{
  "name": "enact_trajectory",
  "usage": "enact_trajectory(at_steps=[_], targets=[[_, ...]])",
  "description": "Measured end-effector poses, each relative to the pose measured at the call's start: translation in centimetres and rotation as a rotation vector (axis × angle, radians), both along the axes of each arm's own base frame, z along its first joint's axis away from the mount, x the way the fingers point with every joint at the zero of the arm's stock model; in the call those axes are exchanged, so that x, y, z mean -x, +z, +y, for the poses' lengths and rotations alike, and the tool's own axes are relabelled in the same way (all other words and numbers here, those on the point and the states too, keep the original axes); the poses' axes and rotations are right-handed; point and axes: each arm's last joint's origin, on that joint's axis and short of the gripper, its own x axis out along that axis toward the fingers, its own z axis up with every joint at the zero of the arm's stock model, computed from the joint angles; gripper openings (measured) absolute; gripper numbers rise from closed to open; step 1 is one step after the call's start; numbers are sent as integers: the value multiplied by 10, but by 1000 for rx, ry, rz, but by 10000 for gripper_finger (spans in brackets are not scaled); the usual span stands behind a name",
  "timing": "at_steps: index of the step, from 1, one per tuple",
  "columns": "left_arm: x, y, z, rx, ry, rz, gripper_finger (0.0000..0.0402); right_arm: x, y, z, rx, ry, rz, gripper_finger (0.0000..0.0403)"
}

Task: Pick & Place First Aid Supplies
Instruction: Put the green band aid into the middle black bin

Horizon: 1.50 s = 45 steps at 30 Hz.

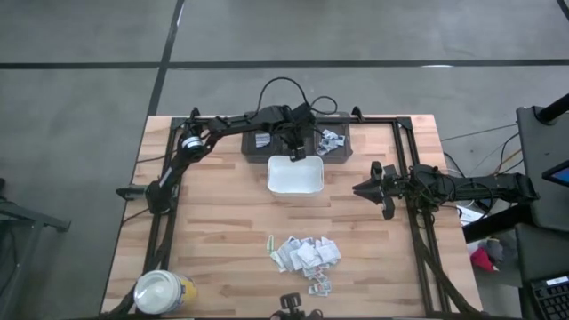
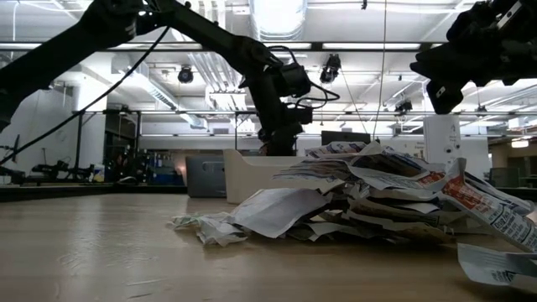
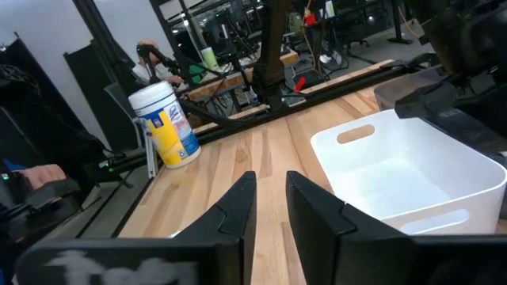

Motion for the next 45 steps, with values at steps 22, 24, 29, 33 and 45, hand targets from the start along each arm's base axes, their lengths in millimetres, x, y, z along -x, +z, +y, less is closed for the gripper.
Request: enact_trajectory(at_steps=[22, 24, 29, 33, 45], targets=[[79, 134, -119, 232, 183, 44, 106, 0, 0, 0, 0, -1, 5, 70], [84, 144, -138, 250, 187, 19, 106, 0, 0, 0, 0, -1, 5, 67], [91, 150, -186, 290, 150, 9, 106, 0, 0, 0, 0, -2, 5, 63], [93, 145, -222, 345, 202, 24, 106, 0, 0, 0, 0, -2, 5, 66], [90, 87, -295, 453, 383, 13, 106, 0, 0, 0, 0, -1, 5, 84]])
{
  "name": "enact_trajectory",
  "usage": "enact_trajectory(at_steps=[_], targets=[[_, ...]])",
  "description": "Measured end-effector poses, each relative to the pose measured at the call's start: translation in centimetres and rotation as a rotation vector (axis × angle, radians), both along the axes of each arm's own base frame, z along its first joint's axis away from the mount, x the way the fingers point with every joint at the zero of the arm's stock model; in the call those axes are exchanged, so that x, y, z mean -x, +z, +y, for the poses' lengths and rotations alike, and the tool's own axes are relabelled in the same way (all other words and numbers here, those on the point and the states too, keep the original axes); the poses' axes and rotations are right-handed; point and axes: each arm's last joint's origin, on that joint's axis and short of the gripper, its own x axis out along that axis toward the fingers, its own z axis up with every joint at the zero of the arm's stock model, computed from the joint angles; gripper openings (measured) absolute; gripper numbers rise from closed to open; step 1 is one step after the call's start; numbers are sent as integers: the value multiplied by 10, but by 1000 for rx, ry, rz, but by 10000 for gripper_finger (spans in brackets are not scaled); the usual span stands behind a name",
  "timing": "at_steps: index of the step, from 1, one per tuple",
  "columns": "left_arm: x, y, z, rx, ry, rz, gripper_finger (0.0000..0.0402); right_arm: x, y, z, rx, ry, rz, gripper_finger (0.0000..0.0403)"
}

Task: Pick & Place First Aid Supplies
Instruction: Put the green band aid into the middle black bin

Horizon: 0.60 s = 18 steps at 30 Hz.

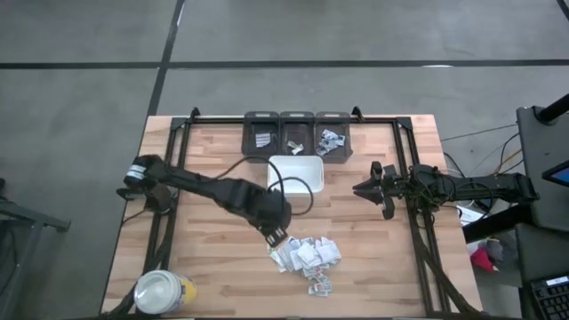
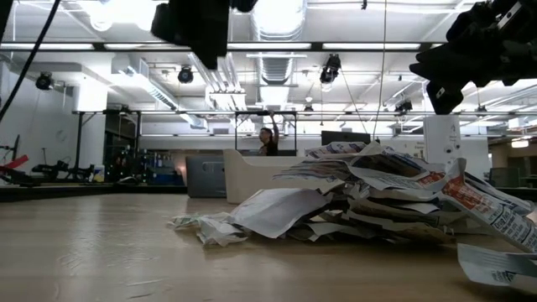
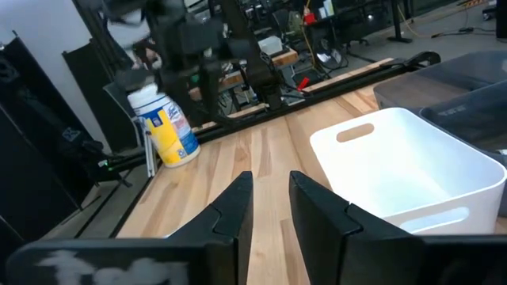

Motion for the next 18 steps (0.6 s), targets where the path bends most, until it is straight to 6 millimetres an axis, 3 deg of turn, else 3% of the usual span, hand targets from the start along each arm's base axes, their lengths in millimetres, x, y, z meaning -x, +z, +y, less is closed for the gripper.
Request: enact_trajectory(at_steps=[10, 18], targets=[[8, -61, -6, 83, 241, 84, 106, 0, 0, 0, 0, 0, 0, 71], [5, -88, -7, 194, 396, 23, 106, 0, 0, 0, 0, 0, 0, 64]])
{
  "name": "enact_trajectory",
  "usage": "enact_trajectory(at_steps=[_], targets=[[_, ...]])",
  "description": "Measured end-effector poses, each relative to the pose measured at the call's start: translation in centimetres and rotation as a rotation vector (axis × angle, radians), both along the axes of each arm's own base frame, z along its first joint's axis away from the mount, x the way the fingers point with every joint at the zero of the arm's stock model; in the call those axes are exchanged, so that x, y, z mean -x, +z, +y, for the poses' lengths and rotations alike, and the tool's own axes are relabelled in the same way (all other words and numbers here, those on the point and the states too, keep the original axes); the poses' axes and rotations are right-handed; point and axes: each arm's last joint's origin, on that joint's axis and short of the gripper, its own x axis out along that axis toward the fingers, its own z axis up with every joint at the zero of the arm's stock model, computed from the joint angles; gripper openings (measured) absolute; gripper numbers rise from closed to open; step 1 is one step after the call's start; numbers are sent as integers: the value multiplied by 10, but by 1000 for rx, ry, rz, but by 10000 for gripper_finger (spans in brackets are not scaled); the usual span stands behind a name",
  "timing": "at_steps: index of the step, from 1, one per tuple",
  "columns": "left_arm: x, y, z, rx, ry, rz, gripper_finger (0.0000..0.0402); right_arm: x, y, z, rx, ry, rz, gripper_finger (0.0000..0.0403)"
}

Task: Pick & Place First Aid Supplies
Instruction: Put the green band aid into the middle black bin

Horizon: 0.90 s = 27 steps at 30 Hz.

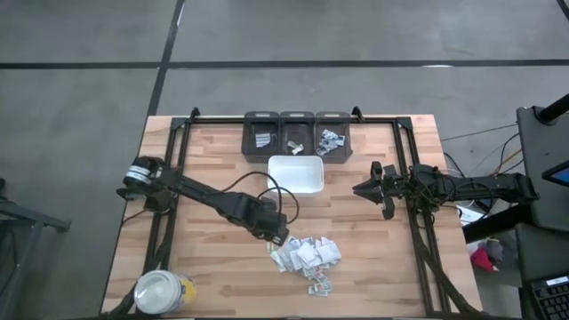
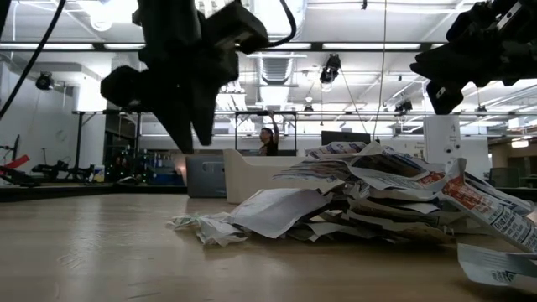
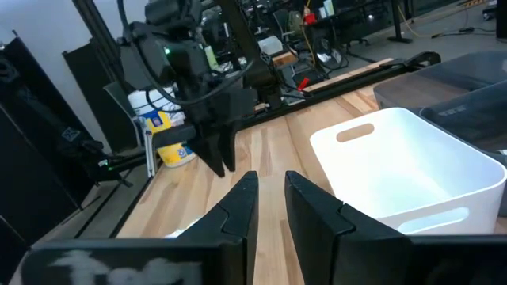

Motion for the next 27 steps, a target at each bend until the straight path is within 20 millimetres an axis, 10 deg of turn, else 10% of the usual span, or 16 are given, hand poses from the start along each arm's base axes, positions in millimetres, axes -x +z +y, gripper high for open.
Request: enact_trajectory(at_steps=[27], targets=[[1, -23, -10, 112, 236, 6, 103, 0, 0, 0, 0, 0, 0, 67]])
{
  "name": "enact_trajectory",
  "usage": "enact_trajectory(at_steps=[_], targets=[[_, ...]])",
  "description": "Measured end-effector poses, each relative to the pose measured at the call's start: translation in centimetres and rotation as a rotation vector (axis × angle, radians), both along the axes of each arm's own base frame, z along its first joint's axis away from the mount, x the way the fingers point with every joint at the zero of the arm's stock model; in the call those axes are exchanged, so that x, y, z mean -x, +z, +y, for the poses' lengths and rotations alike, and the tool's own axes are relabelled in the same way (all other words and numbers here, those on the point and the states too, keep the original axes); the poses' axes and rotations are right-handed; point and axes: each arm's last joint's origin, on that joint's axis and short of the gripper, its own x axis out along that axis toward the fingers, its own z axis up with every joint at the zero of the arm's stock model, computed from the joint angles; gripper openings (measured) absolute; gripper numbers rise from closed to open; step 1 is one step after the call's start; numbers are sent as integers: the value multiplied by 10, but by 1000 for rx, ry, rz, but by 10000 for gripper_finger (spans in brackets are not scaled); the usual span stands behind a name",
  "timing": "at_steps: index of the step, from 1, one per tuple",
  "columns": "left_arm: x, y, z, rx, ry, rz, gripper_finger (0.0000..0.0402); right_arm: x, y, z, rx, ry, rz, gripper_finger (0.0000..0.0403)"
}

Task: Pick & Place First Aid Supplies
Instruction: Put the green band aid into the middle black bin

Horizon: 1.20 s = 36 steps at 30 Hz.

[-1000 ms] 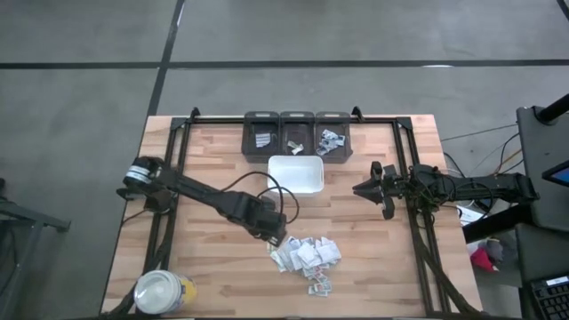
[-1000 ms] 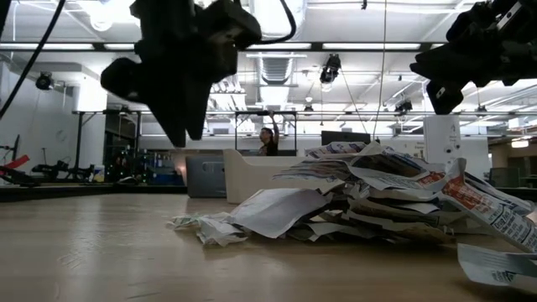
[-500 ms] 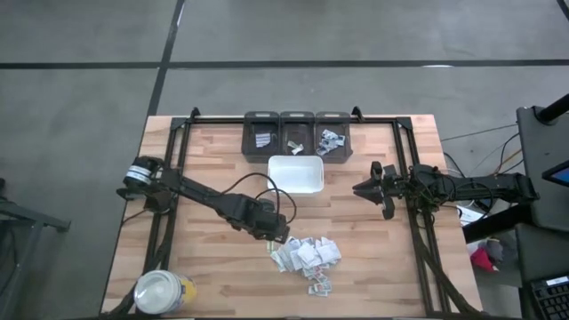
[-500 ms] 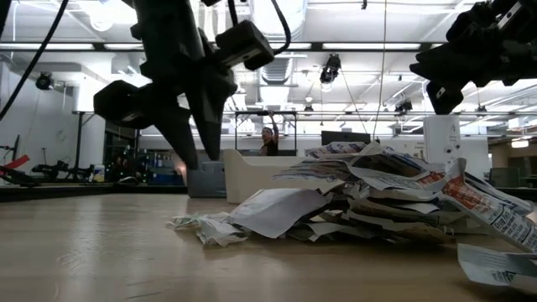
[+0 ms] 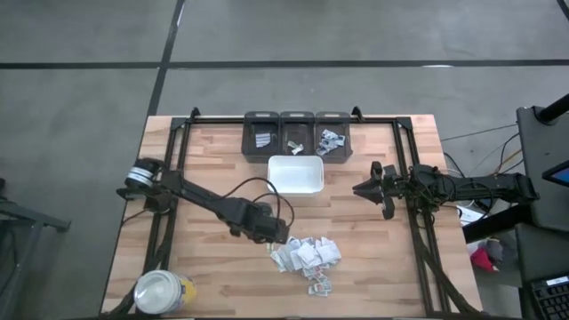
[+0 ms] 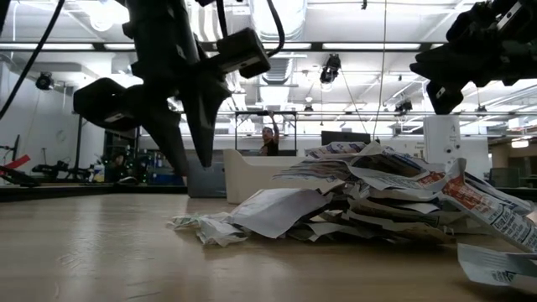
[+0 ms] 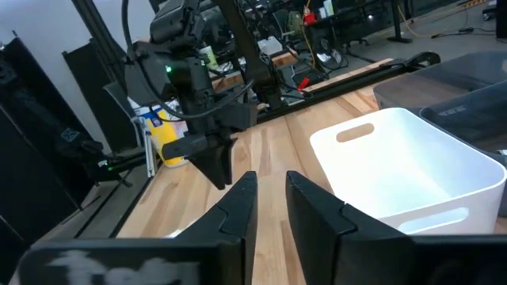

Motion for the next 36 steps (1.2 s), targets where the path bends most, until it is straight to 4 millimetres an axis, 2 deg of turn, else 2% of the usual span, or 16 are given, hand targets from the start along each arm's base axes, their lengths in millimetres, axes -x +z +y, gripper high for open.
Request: enact_trajectory(at_steps=[18, 22, 27, 36], targets=[[-11, -48, -8, 32, 12, 143, 101, 0, 0, 0, 0, -1, 0, 82], [-10, -52, -8, 26, 10, 166, 97, 0, 0, 0, 0, -1, 1, 85], [-8, -52, -7, 19, -3, 183, 78, 0, 0, 0, 0, -1, 1, 85], [-7, -53, -7, -9, -39, 182, 19, 0, 0, 0, 0, -1, 1, 69]])
